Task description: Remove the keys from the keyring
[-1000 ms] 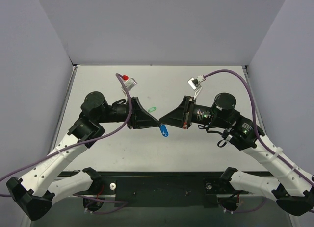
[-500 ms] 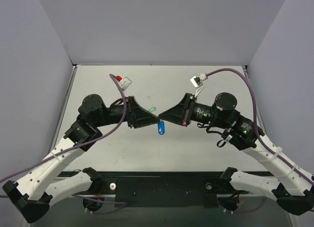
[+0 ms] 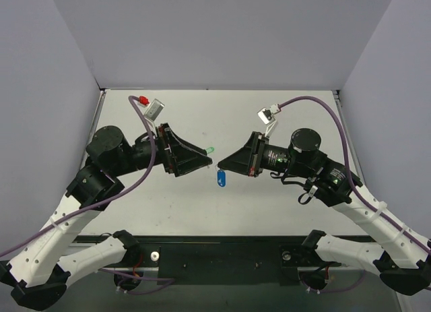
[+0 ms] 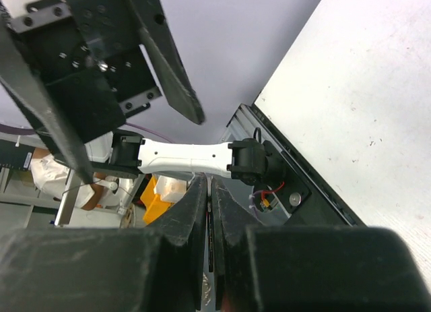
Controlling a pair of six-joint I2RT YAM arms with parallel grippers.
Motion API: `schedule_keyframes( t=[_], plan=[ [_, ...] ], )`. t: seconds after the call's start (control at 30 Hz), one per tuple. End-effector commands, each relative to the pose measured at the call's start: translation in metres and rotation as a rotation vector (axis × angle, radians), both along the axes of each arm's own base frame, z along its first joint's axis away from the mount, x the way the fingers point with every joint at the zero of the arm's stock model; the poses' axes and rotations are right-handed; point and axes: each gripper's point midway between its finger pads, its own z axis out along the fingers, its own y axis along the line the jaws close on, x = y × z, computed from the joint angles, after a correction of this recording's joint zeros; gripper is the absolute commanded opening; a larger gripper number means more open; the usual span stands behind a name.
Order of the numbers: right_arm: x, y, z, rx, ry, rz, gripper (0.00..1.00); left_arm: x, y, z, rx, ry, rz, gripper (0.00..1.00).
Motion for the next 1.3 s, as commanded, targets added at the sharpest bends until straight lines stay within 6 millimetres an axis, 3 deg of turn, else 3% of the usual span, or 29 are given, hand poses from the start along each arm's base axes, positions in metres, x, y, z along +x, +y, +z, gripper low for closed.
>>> schedule_keyframes(
  t=[0.0, 0.17, 0.3, 0.5, 0.7, 0.9, 1.03, 1.27],
  plan=[
    [-0.014, 0.0, 0.01, 0.023, -0.041, 0.068, 0.0, -0.009, 0.002, 0.019, 0.032, -0.121, -0.063, 0.79],
    [-0.035, 0.0, 0.014, 0.013, -0.078, 0.192, 0.0, -0.029, -0.004, 0.015, 0.064, -0.174, -0.268, 0.7],
    [-0.046, -0.001, 0.018, 0.023, -0.101, 0.256, 0.0, -0.027, -0.004, 0.004, 0.109, -0.18, -0.307, 0.66],
    [-0.045, -0.001, 0.021, 0.024, -0.115, 0.254, 0.0, -0.025, -0.007, -0.012, 0.138, -0.162, -0.345, 0.54],
    [-0.039, 0.003, 0.024, 0.031, -0.118, 0.239, 0.0, -0.028, -0.01, -0.02, 0.123, -0.142, -0.38, 0.5],
    [-0.036, 0.008, 0.034, 0.063, -0.123, 0.236, 0.0, -0.029, -0.011, -0.021, 0.106, -0.131, -0.396, 0.45],
    [-0.036, 0.01, 0.039, 0.078, -0.126, 0.242, 0.0, -0.028, -0.013, -0.02, 0.094, -0.128, -0.396, 0.36],
    [-0.037, 0.014, 0.035, 0.073, -0.107, 0.243, 0.0, -0.029, -0.014, -0.02, 0.074, -0.11, -0.399, 0.24]
  ],
)
